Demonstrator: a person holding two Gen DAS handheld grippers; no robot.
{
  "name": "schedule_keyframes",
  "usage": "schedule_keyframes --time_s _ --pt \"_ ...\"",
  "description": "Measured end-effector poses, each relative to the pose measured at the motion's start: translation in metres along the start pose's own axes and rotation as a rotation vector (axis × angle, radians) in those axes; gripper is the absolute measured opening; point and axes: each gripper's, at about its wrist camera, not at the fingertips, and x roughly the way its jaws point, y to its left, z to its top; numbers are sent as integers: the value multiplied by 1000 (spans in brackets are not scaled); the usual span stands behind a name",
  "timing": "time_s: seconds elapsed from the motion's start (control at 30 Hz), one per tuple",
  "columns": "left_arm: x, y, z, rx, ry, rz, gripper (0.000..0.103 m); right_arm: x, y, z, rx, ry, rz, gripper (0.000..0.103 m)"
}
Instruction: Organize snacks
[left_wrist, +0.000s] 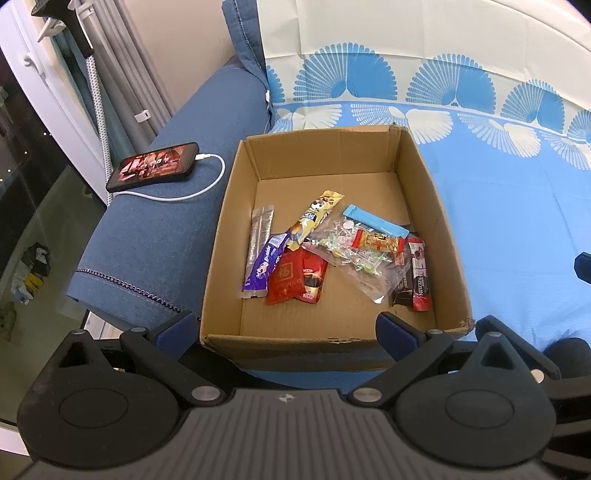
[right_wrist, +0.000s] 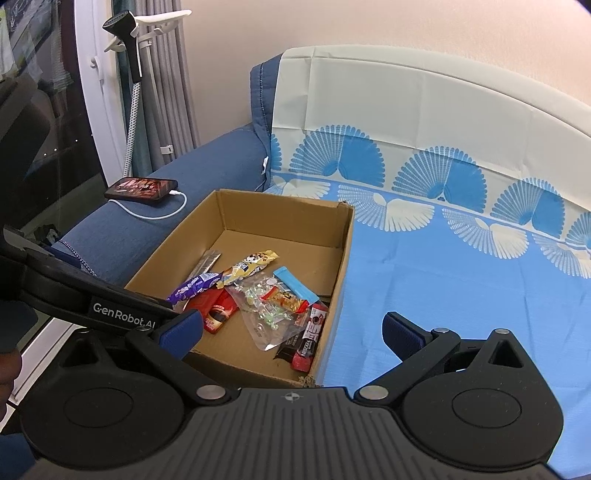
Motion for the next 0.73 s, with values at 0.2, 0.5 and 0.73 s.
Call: schedule_keyframes --time_s 0.2,0.5,0.73 --pt "-2 0 0 2 -5 8 103 0 0 0 -2 1 2 103" --pt "0 1 2 5 -5 33 103 0 -1 0 -3 -2 8 103" --pt "8 4 1 -11 30 40 103 1 -5 -1 -4 6 24 103"
